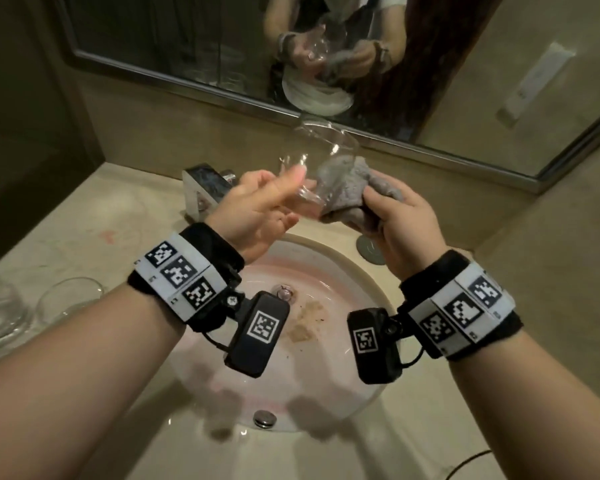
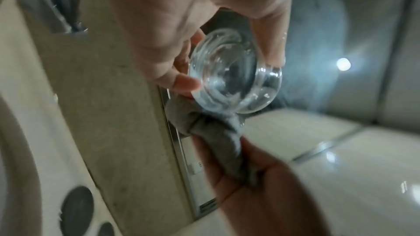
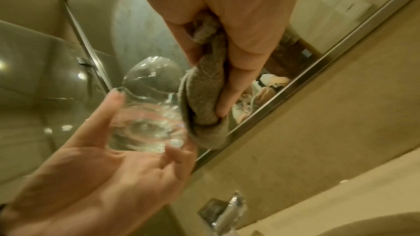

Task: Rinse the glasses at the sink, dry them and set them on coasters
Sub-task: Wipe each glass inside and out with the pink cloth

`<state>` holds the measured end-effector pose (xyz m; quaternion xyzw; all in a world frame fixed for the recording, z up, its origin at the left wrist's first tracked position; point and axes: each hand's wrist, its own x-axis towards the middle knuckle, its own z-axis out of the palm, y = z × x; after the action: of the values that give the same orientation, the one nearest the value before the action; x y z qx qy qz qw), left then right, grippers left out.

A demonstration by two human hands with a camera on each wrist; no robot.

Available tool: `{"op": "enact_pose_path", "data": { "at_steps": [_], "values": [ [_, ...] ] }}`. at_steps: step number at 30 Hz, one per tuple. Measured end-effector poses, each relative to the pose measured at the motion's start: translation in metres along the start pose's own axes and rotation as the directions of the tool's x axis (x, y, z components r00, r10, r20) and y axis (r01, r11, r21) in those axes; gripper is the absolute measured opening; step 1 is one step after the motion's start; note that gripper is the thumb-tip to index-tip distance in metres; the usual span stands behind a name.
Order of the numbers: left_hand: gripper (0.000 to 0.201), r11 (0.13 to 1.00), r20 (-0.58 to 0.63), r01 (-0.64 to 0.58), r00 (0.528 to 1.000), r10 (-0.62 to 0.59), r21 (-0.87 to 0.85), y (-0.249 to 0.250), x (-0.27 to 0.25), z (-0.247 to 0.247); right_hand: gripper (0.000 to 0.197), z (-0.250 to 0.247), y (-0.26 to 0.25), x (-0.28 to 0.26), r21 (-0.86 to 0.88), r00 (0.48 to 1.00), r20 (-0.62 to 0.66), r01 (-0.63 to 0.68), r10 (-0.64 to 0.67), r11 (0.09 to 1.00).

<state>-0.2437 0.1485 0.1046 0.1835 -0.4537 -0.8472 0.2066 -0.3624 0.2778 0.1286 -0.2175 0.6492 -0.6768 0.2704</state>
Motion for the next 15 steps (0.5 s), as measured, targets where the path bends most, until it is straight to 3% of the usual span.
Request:
{"op": "enact_pose_path", "data": {
  "at_steps": [2, 6, 10, 13, 15],
  "values": [
    [0.082, 0.995, 0.032, -0.042, 0.999, 0.039, 0.089, 0.001, -0.005, 0.003, 0.024, 0.003, -0.004, 0.001, -0.026, 0.999, 0.04, 0.013, -0.012, 1.0],
    [0.111, 0.939, 0.102, -0.084, 0.993, 0.053, 0.333, -0.002, -0.01, 0.01, 0.034, 0.007, -0.012, 0.001, -0.143, 0.992, 0.089, 0.102, -0.09, 0.984],
    [0.103, 0.951, 0.099, -0.112, 0.991, 0.086, 0.288, -0.005, -0.008, 0.009, 0.064, 0.001, -0.011, -0.005, -0.173, 0.967, 0.252, 0.079, -0.033, 0.982],
    [0.094, 0.983, 0.046, -0.114, 0.993, 0.108, 0.147, -0.002, -0.01, 0.011, 0.054, -0.007, -0.012, -0.011, -0.093, 0.981, 0.186, 0.075, -0.056, 0.993],
    [0.089, 0.991, 0.008, -0.119, 0.993, 0.119, 0.055, -0.002, -0.01, 0.013, 0.044, -0.003, -0.008, -0.011, -0.176, 0.984, 0.163, 0.106, -0.077, 0.979]
  ]
}}
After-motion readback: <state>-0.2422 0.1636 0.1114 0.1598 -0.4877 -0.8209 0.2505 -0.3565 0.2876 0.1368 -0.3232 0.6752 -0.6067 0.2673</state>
